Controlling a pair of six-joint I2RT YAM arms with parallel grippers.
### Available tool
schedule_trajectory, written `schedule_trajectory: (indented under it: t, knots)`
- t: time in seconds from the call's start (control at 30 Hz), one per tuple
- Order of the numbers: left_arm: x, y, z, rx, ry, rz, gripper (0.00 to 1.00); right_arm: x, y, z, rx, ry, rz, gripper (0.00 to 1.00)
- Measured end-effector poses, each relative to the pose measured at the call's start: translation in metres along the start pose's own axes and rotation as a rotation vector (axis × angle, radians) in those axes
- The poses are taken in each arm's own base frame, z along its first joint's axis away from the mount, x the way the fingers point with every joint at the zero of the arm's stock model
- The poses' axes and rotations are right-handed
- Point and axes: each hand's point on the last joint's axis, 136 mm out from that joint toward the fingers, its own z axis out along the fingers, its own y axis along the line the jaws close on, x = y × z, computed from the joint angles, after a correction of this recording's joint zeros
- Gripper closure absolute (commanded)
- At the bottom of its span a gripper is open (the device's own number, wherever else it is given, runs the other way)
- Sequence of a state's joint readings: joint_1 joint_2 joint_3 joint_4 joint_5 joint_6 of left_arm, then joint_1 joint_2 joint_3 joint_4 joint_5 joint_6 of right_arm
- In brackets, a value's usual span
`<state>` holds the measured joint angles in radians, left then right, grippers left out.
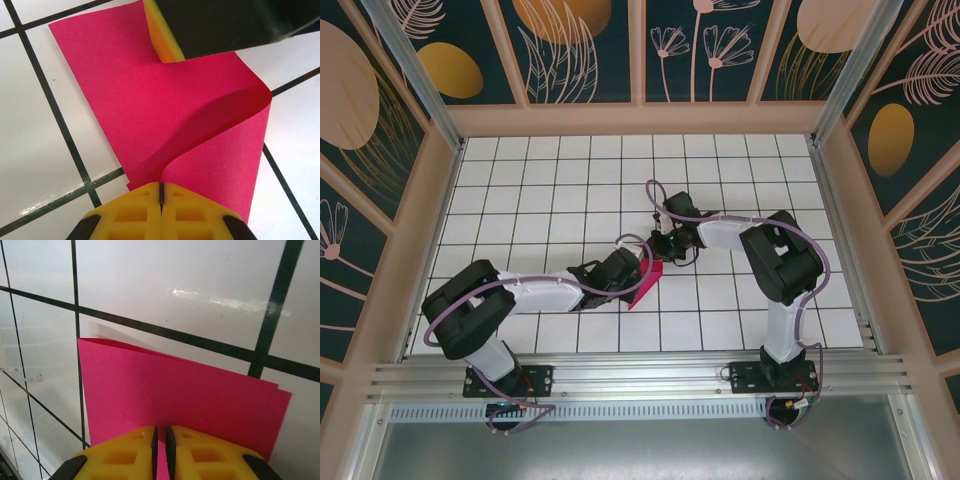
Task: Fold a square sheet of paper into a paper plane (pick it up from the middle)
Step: Third fold the triangle at the center of the table.
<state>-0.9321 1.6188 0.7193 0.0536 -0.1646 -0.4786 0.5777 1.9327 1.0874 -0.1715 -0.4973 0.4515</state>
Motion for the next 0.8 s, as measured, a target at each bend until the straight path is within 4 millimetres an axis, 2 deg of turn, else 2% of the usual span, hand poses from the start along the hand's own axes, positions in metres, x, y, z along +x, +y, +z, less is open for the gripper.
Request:
schedule_trajectory:
  t: [0.43,0.8]
  knots:
    - [0.002,-0.001,0.004,0.02,0.014,-0.02,1.0,0.0,0.0,0.0,-0.001,-0.001,0.001,0.81]
    - [0.012,0.001,0.005,0.026,0.034,-0.055,1.0,0.0,0.0,0.0,-0.001,-0.002,0.002,0.81]
